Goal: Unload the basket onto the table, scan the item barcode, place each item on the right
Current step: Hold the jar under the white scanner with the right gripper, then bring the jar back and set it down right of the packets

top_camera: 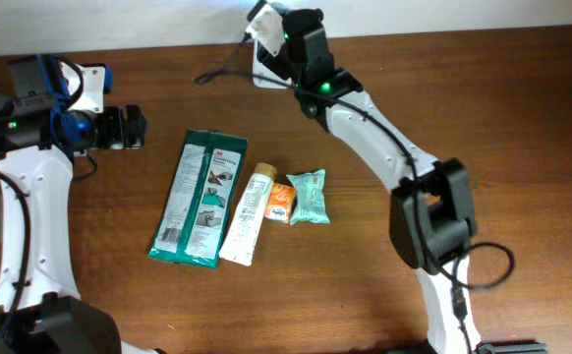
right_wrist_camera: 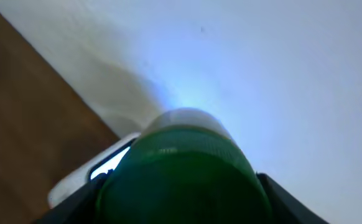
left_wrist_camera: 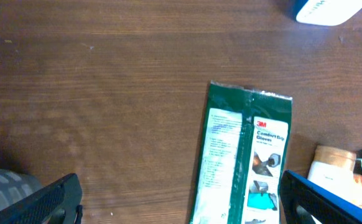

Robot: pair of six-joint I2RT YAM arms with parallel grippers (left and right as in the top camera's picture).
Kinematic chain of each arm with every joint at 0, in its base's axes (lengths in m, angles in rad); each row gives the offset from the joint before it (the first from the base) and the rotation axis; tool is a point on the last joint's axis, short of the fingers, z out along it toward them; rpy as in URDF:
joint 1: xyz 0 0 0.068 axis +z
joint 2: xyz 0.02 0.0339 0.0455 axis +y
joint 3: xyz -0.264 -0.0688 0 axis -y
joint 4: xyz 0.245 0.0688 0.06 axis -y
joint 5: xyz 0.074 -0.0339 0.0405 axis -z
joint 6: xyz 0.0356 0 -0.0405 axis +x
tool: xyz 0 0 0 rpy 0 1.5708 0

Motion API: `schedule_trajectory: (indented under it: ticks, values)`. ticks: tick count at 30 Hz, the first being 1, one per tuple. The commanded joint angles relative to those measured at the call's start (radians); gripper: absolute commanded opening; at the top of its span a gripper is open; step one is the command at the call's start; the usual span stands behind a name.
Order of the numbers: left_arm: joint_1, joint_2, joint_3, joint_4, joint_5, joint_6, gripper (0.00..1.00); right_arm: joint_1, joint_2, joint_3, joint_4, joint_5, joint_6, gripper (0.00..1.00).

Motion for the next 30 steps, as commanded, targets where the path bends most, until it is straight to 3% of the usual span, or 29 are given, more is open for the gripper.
schedule_trajectory:
  ticks: [1, 4, 9, 13, 16, 18, 21, 23, 25, 28, 30]
  values:
    - [0.007, -0.006, 0.006, 0.002, 0.011, 0.016, 0.99, -0.002, 0.063, 0.020, 0.117, 0.045, -0.220, 0.57]
    - [0.007, -0.006, 0.006, 0.002, 0.011, 0.016, 0.99, -0.003, 0.096, 0.020, 0.165, 0.046, -0.225, 0.56]
    - [0.007, -0.006, 0.006, 0.002, 0.011, 0.016, 0.99, -0.047, 0.098, 0.020, 0.148, 0.051, -0.382, 0.53]
    - [0.007, -0.006, 0.006, 0.002, 0.011, 0.016, 0.99, -0.045, 0.098, 0.020, 0.145, 0.053, -0.381, 0.54]
    - [0.007, -0.006, 0.006, 0.002, 0.011, 0.016, 0.99, -0.045, 0.082, 0.020, 0.144, 0.053, -0.239, 0.54]
    - [0.007, -0.006, 0.006, 0.002, 0.011, 0.016, 0.99, -0.046, 0.026, 0.020, 0.120, 0.054, 0.000, 0.53]
    - [0.007, -0.006, 0.006, 0.002, 0.011, 0.016, 0.99, -0.051, -0.106, 0.020, -0.079, 0.053, 0.282, 0.52]
    - [0.007, -0.006, 0.006, 0.002, 0.011, 0.016, 0.99, -0.067, -0.214, 0.020, -0.317, 0.053, 0.452, 0.49]
    - [0.007, -0.006, 0.006, 0.002, 0.011, 0.016, 0.99, -0.117, -0.327, 0.020, -0.673, 0.030, 0.721, 0.50]
    - [0.007, -0.006, 0.006, 0.002, 0.011, 0.016, 0.99, -0.254, -0.370, 0.020, -1.143, -0.084, 0.812, 0.50]
    - [0.007, -0.006, 0.006, 0.002, 0.011, 0.016, 0.99, -0.372, -0.349, -0.017, -1.297, -0.105, 0.812, 0.50]
